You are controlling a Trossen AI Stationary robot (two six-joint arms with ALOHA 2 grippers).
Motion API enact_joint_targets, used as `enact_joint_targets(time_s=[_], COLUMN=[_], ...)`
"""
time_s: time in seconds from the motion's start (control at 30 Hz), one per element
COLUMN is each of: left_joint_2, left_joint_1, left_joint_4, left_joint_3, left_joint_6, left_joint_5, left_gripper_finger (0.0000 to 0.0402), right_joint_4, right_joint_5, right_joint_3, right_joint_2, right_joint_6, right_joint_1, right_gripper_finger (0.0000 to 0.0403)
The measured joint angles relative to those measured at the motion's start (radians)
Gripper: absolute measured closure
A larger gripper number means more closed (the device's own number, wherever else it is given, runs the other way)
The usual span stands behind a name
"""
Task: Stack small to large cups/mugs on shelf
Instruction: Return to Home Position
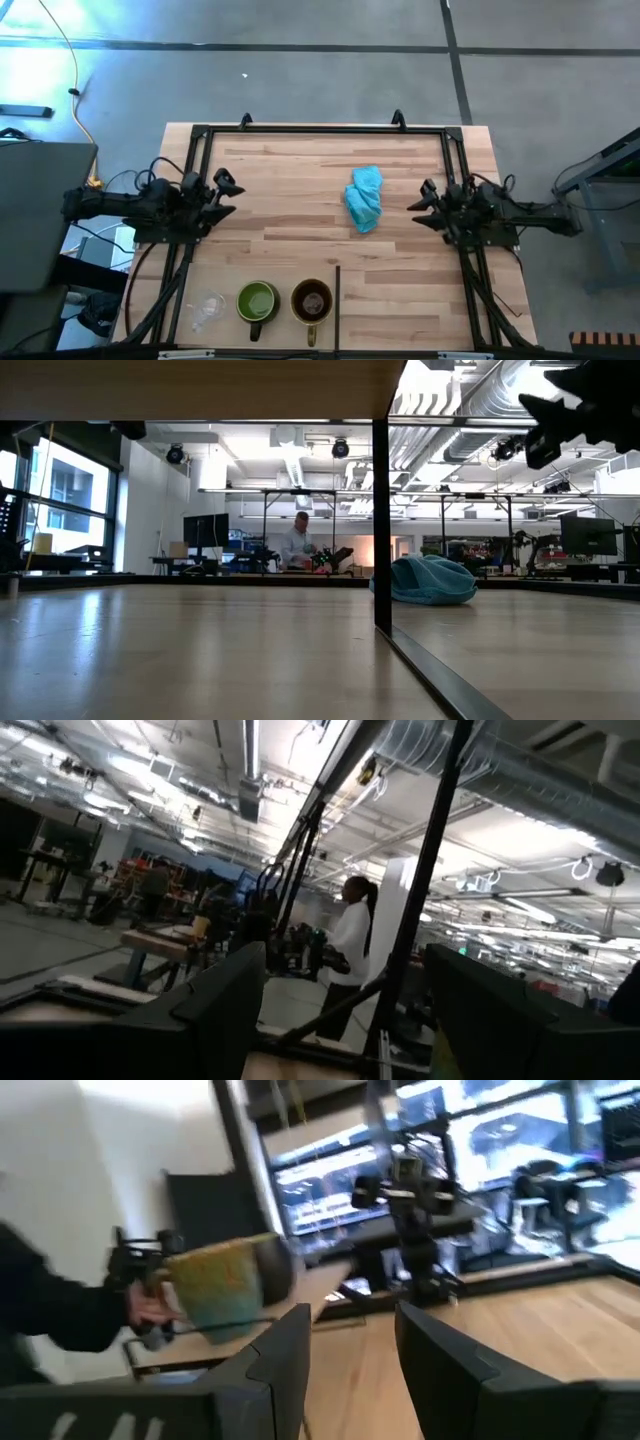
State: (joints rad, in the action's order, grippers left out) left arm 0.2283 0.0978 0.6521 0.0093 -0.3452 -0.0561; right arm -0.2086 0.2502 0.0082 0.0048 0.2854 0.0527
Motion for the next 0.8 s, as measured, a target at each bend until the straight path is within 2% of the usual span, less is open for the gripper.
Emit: enact_joint_targets(time_s=[0.23, 0.37, 0.57, 0.7, 0.8], left_joint_2=[0.0, 0.0, 0.0, 0.0, 0.0], left_joint_1=[0.0, 0.0, 0.0, 0.0, 0.0], left_joint_4=[-0.194, -0.28, -0.301, -0.371, -0.479], left_joint_3=[0.0, 0.0, 0.0, 0.0, 0.0], left_joint_6=[-0.09, -0.155, -0.11, -0.103, -0.156], left_joint_5=[0.025, 0.023, 0.028, 0.087, 0.108], left_gripper_finger=[0.014, 0.014, 0.014, 0.014, 0.014], right_joint_4=[0.154, 0.179, 0.188, 0.2, 0.202], right_joint_5=[-0.137, -0.144, -0.192, -0.233, -0.235], right_joint_3=[0.0, 0.0, 0.0, 0.002, 0.002], right_joint_2=[0.0, 0.0, 0.0, 0.004, 0.011], right_joint_6=[0.006, 0.002, -0.015, -0.014, -0.016], right_joint_1=[0.015, 0.015, 0.015, 0.015, 0.015], right_gripper_finger=[0.0263, 0.0263, 0.0263, 0.0263, 0.0263])
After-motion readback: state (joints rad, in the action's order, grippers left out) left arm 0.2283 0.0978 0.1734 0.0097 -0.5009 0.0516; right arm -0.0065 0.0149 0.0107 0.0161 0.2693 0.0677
